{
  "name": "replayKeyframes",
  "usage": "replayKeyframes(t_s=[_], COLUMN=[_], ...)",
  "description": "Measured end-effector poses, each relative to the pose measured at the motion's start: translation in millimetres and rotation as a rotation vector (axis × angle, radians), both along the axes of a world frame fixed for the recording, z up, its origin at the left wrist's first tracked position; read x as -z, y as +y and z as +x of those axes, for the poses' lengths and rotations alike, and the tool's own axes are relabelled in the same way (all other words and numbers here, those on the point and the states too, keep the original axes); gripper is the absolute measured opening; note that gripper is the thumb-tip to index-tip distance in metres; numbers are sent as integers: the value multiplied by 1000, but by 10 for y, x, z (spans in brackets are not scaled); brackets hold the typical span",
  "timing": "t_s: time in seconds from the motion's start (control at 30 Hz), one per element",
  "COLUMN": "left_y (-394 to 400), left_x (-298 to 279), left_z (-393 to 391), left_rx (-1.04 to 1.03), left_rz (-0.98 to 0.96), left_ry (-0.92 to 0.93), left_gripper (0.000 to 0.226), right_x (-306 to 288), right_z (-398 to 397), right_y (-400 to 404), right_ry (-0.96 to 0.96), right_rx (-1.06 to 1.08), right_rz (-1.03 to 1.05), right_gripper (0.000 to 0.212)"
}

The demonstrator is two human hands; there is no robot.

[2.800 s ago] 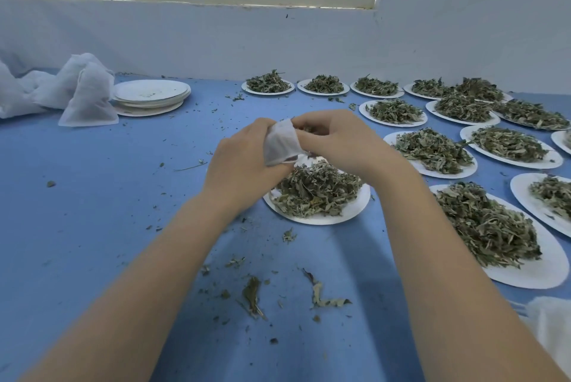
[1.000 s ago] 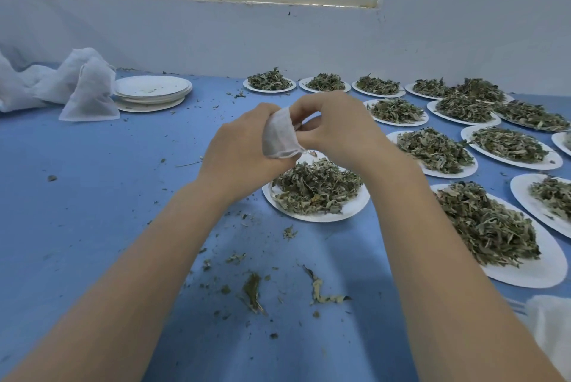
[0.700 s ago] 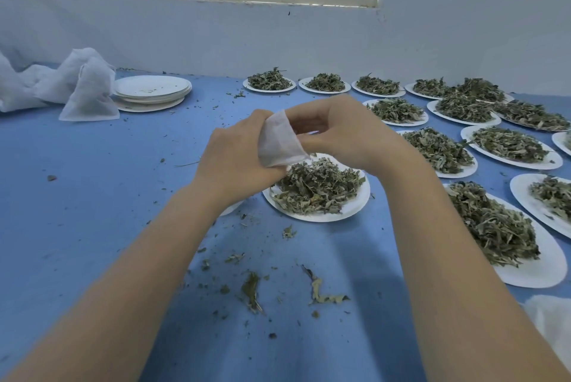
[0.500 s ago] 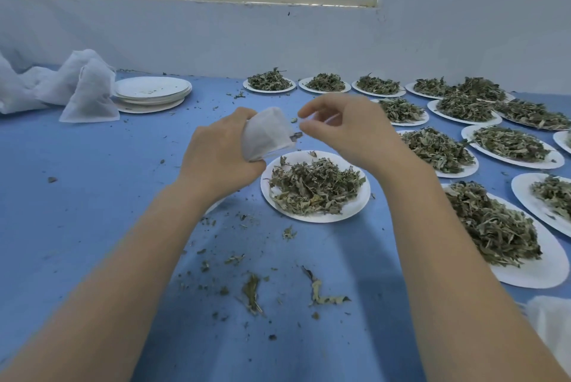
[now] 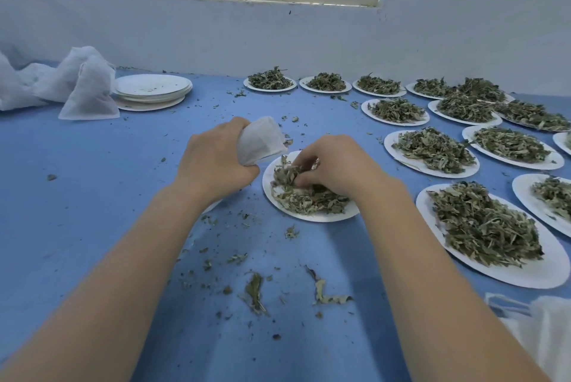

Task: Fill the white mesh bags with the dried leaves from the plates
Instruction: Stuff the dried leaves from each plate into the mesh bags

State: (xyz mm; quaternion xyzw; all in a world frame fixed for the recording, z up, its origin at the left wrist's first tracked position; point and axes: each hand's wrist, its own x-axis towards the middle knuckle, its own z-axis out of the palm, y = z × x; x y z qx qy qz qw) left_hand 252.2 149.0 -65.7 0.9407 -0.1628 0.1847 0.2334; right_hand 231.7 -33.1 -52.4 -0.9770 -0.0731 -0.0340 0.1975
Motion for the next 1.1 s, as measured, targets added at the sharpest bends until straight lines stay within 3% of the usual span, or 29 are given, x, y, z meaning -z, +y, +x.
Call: replayKeyframes(t_s=[0.13,0.3,0.8,0.87,1.0,1.1], left_y=[18,13,-206,-229,-261,-272], left_x=[20,38,61,56,28,5], left_z=[20,24,-26,-44,-93,-114], left_rx=[-8,0,72,74,97,127], left_rz=[5,4,193,166,-59,-232], left_ry=[-12,-22,-129,-115,-36,-2], left_gripper=[50,49,49,43,33,41], right_x=[-126,-298,-449,-426,-404,-383], right_z=[-43,-104,-138,-144,-187,-161], right_y=[-130,-252,112,101,38,21], right_ry=[-53,-90,-150,-191,-119,-171], right_rx=[33,69,-31,-57,-91,-52], right_rz=[85,138,-115,-8,427,400], right_gripper=[17,25,22,22,27,16])
